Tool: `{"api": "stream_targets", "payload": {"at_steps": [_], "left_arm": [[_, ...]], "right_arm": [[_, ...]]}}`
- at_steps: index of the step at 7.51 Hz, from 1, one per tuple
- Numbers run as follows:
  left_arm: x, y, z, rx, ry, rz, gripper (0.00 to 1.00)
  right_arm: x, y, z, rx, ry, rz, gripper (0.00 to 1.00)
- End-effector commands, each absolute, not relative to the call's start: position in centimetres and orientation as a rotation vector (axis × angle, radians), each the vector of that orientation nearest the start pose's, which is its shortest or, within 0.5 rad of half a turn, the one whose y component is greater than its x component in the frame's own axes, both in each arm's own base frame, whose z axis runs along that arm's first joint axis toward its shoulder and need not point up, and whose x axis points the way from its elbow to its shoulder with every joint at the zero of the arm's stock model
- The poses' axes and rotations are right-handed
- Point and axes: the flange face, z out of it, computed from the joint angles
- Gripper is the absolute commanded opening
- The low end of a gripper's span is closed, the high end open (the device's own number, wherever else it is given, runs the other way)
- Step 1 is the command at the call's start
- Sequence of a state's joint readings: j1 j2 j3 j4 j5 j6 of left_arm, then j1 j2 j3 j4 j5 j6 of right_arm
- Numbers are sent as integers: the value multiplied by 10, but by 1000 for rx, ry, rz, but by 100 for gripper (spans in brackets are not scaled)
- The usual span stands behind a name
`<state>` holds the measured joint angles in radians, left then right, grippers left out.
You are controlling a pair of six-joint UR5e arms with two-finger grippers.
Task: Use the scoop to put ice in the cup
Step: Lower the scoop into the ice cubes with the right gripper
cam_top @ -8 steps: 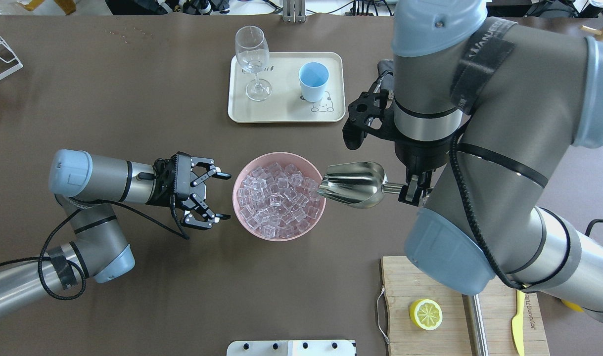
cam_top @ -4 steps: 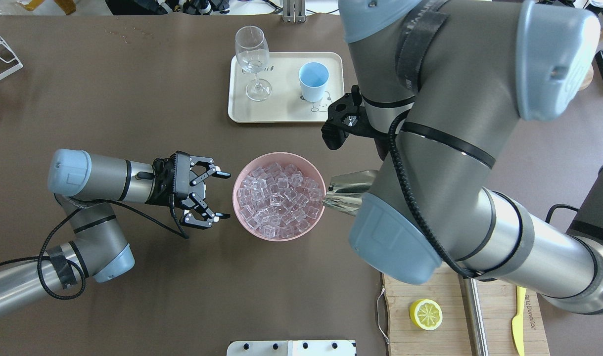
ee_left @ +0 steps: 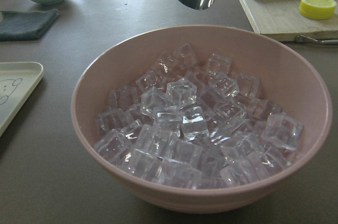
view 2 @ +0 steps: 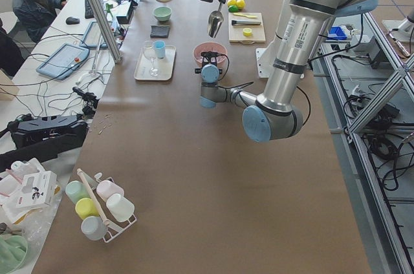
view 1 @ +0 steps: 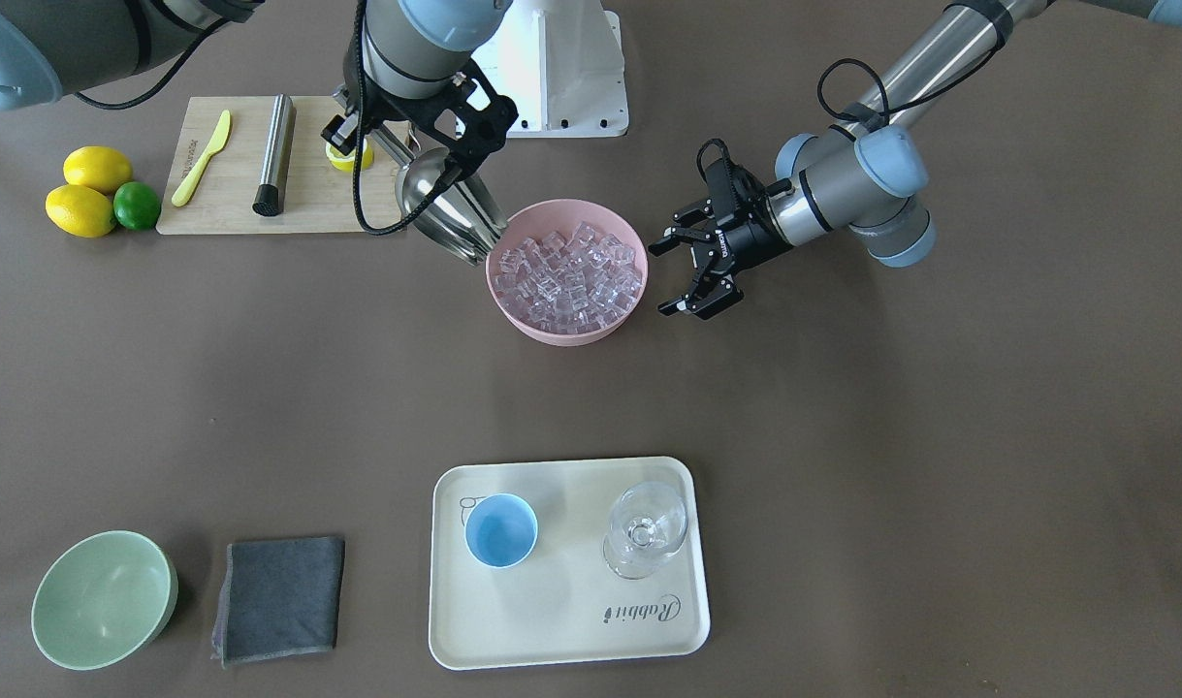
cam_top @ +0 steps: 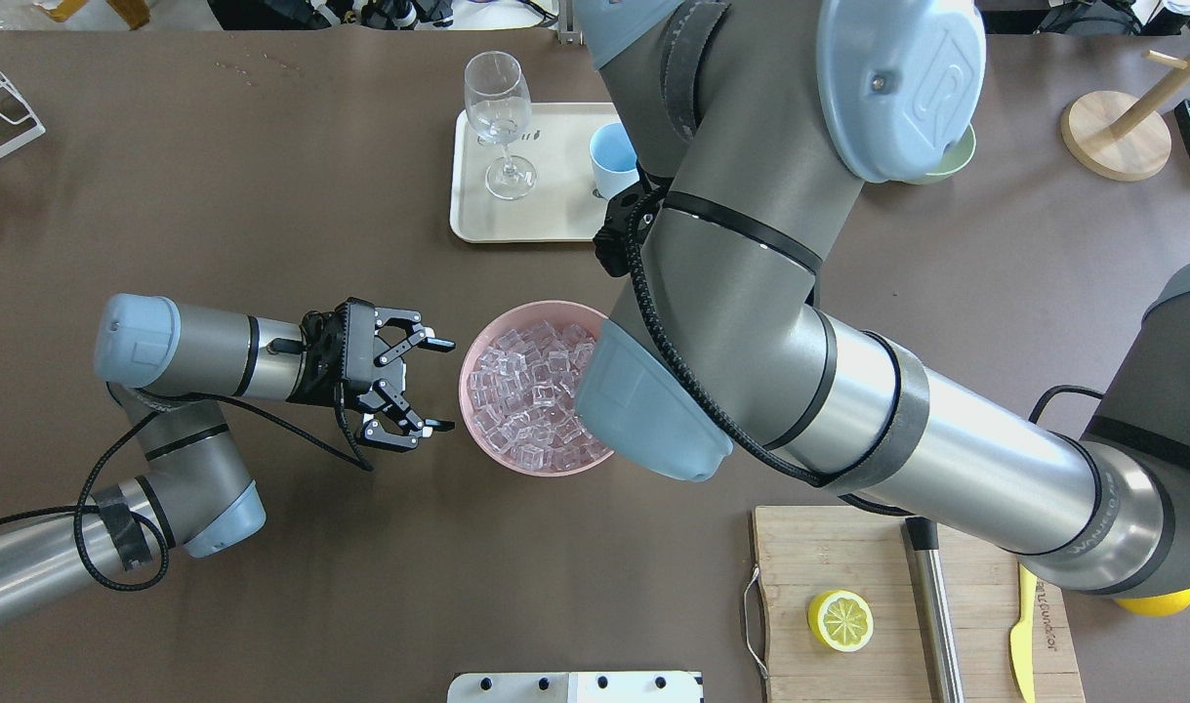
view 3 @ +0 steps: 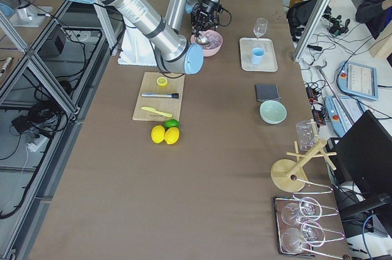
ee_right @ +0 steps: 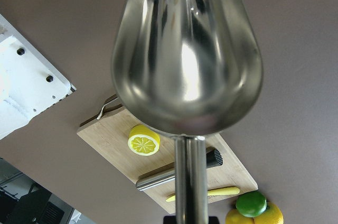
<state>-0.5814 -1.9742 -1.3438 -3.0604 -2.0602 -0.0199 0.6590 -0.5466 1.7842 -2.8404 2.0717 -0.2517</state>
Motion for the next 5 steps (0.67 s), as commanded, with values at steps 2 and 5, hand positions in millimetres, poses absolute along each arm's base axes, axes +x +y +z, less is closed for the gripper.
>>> {"api": "stream_targets", "payload": {"at_steps": [2,5], "left_arm": [[480,-419,377,1335,1187,1121,98],[478,-420,379,1332,1183,1119,98]], "right_arm": [[-427,-420,97,-211,-487,-1127,0],[-457,-404,94,-224,-439,-1171,0]]}}
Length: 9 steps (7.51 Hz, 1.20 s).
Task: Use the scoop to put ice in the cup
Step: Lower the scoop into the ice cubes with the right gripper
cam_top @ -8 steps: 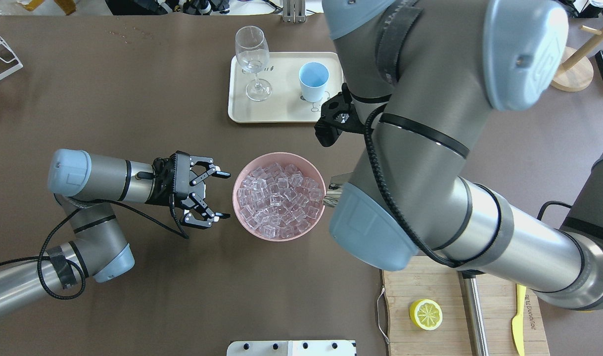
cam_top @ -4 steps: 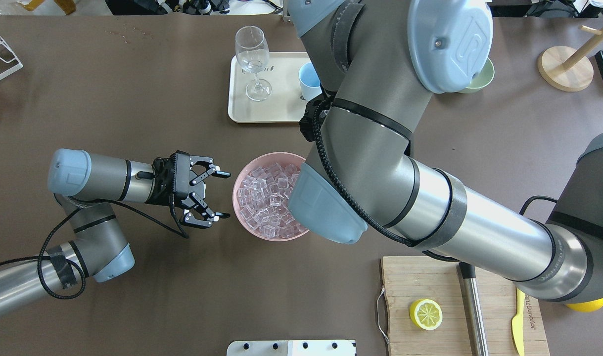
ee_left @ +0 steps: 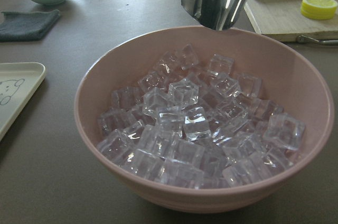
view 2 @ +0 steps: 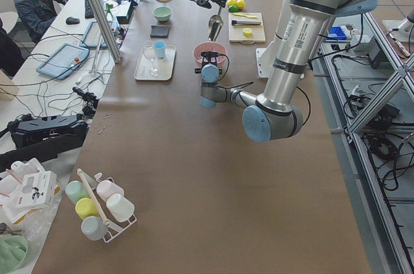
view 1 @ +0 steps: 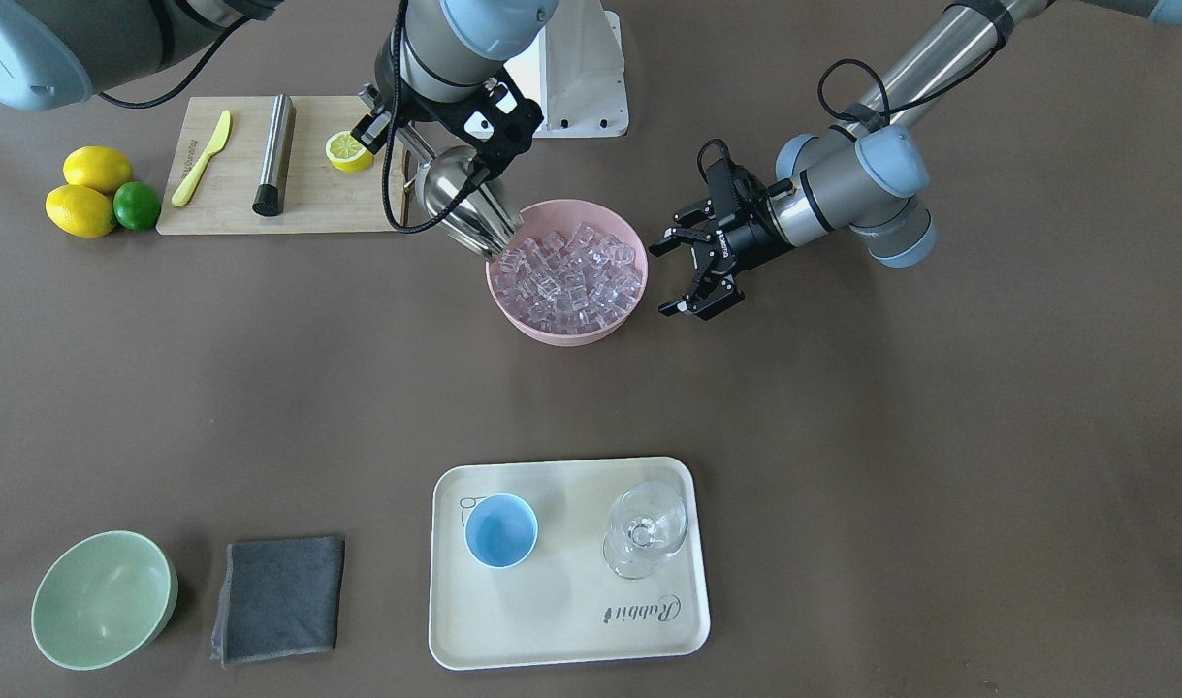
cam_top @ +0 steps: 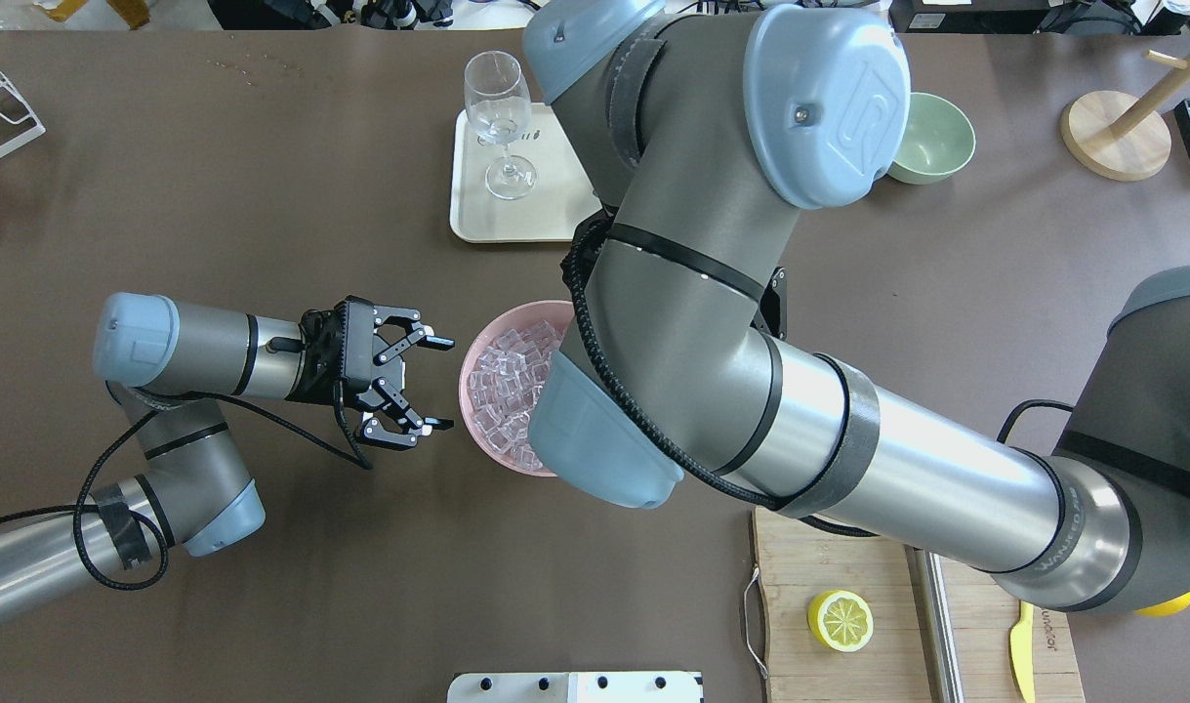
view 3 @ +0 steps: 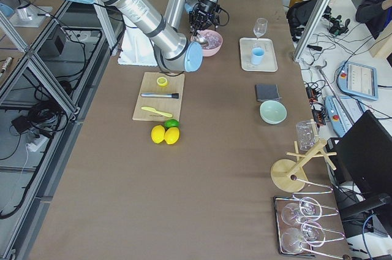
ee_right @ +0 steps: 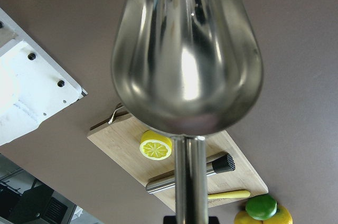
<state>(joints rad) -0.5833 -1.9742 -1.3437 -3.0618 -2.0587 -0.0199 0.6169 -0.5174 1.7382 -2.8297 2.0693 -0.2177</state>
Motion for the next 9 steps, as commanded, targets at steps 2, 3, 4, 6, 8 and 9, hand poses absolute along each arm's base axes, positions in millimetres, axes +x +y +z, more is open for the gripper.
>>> {"api": "stream_targets", "payload": {"at_steps": [2,3,4,6,8,9], "left_arm": [[479,-421,378,1333,1183,1119,98],[479,-420,377,1335,1184,1119,98],[479,-420,378,1335,1184,1119,98],[480,-419,378,1332,1186,1121,98],[483,-417,378,1326,1190,1125,98],[484,-416,378,1321,1190,1126,98]], "right_arm": [[-469,-398,97,-234,-404,-1177,0],[-479,-397,93,-248,-399,-1182,0],[-485,-400,91,-247,-405,-1175,0],[-501,-409,97,-249,-408,-1114,0],[-506,-410,99,-267,-421,-1094,0],[-511,-412,101,-266,-423,-1094,0]]}}
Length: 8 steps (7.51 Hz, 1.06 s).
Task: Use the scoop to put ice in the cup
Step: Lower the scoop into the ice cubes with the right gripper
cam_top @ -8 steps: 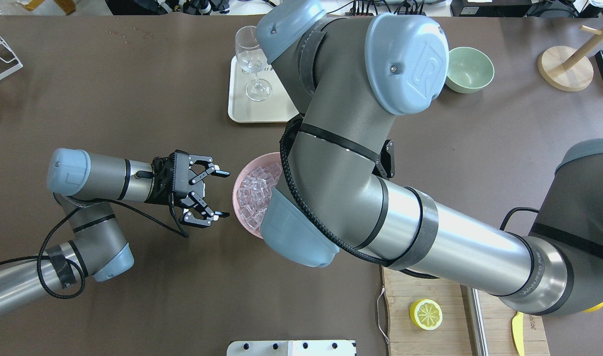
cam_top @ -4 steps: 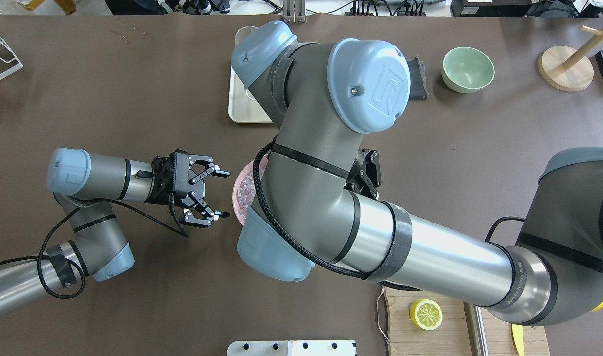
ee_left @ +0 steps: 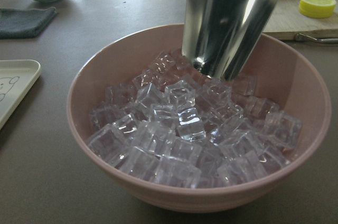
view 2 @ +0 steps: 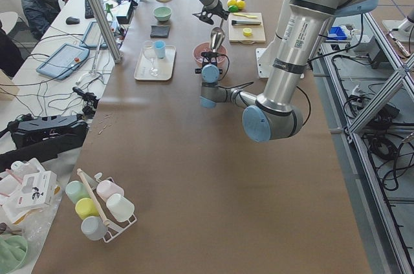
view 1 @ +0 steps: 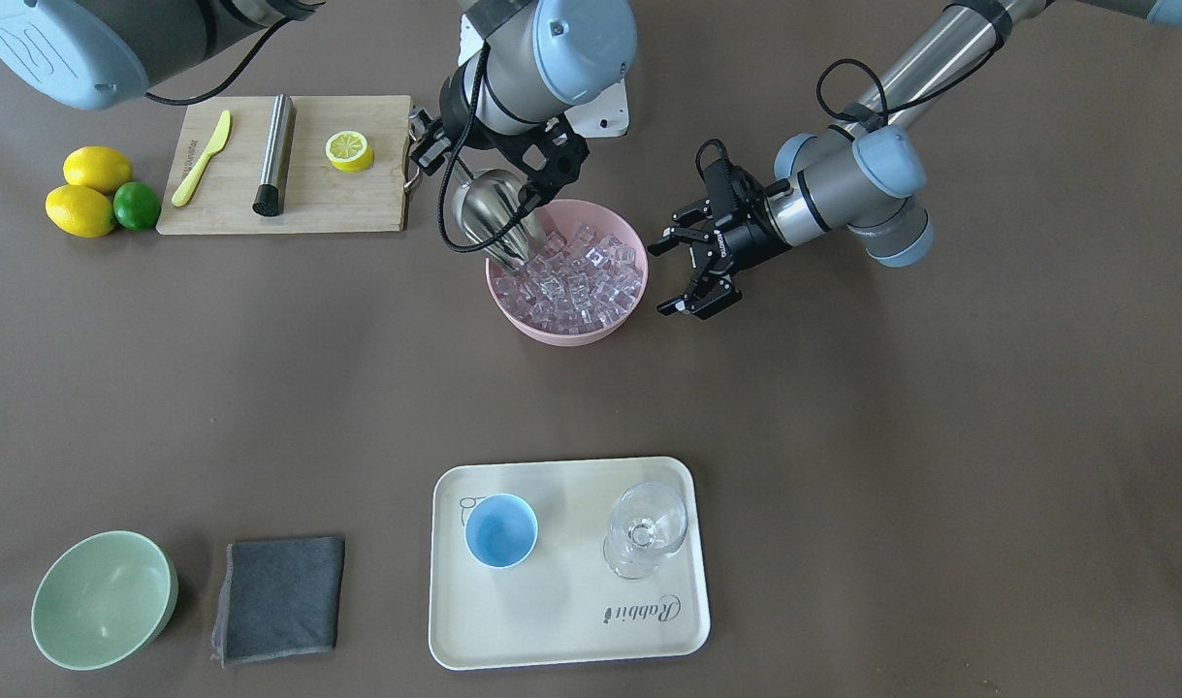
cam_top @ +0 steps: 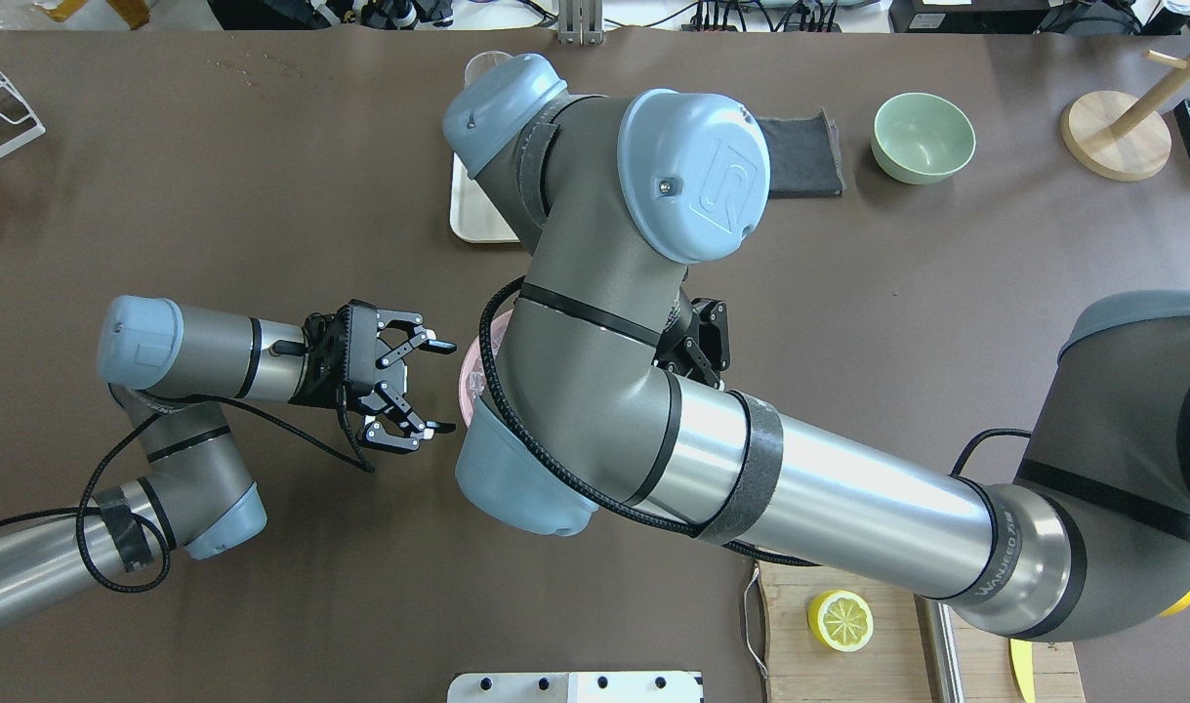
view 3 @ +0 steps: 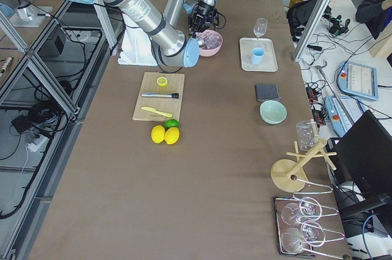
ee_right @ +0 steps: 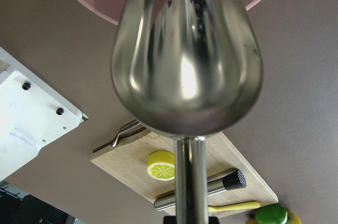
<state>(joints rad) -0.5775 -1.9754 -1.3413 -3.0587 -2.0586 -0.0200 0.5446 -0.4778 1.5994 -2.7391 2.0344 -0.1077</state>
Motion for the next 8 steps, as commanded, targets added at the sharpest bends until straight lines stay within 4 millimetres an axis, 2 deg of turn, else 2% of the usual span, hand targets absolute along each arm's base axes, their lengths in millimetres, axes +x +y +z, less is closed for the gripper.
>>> {"api": "stream_targets", "payload": {"at_steps": [1,8], "left_arm": [[488,-412,378,1296,1212,1110,98],[488,-412,377,1281,1226,1083,98]], "right_arm": [[-516,-415,105,-272,-422,-1092,0],[-536,-426,103,-200,-460,-1078,0]]}}
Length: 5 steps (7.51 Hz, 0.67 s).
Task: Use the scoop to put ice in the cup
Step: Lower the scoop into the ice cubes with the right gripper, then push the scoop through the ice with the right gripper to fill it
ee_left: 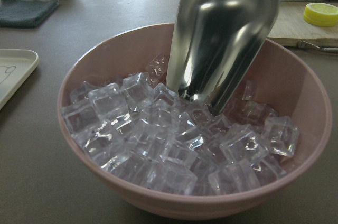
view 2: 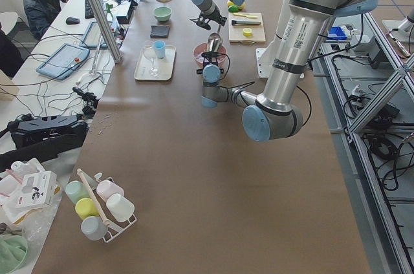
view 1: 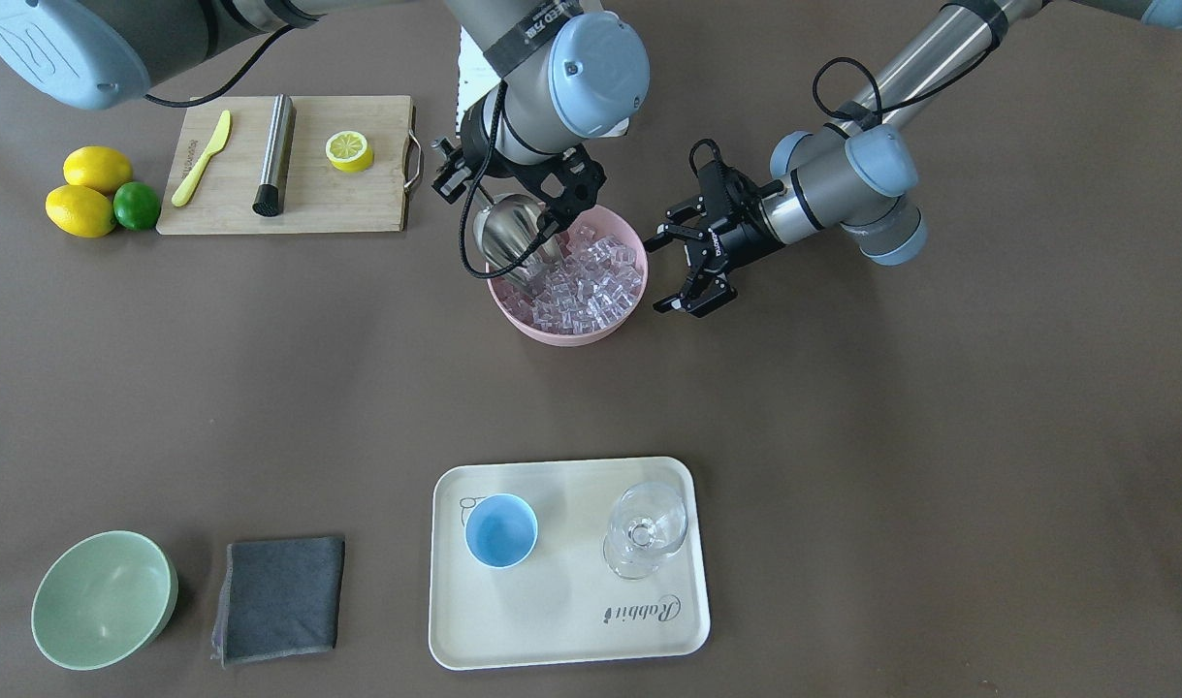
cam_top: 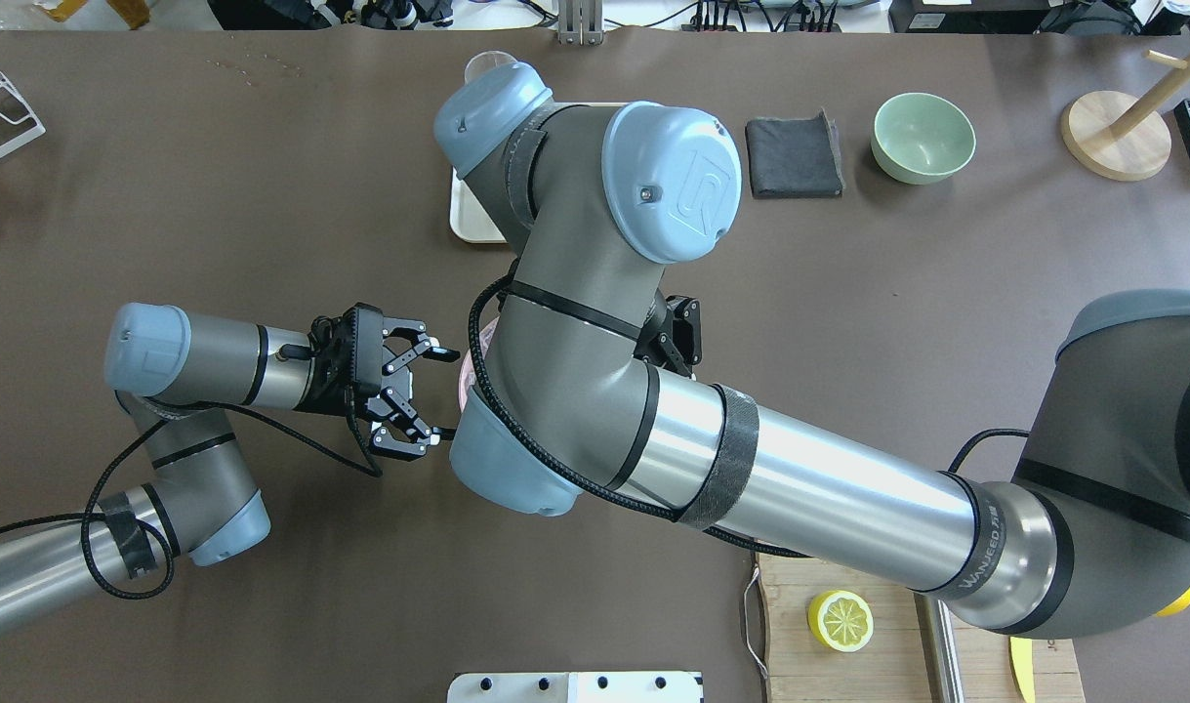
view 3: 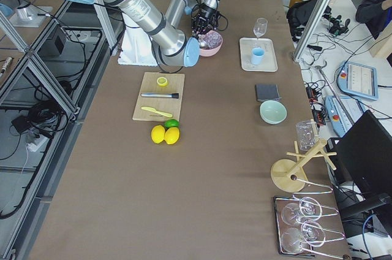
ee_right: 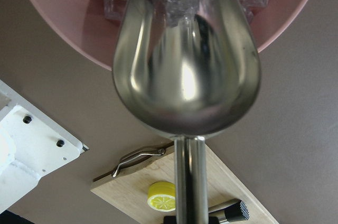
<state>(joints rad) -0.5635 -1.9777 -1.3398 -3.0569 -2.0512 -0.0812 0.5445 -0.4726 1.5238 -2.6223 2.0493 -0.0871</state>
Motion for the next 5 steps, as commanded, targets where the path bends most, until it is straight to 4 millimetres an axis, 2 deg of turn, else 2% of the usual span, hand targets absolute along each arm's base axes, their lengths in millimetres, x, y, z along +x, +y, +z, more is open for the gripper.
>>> {"api": "stream_targets", "payload": {"at_steps": [1,5], "left_arm": [[488,-412,377,1281,1226,1083,98],[487,-413,377,1280,1225,1081,98]], "right_arm": [[-539,-428,104,-179,-469,-1078,0],[-551,-425,102,-116,-495,-1106,0]]}}
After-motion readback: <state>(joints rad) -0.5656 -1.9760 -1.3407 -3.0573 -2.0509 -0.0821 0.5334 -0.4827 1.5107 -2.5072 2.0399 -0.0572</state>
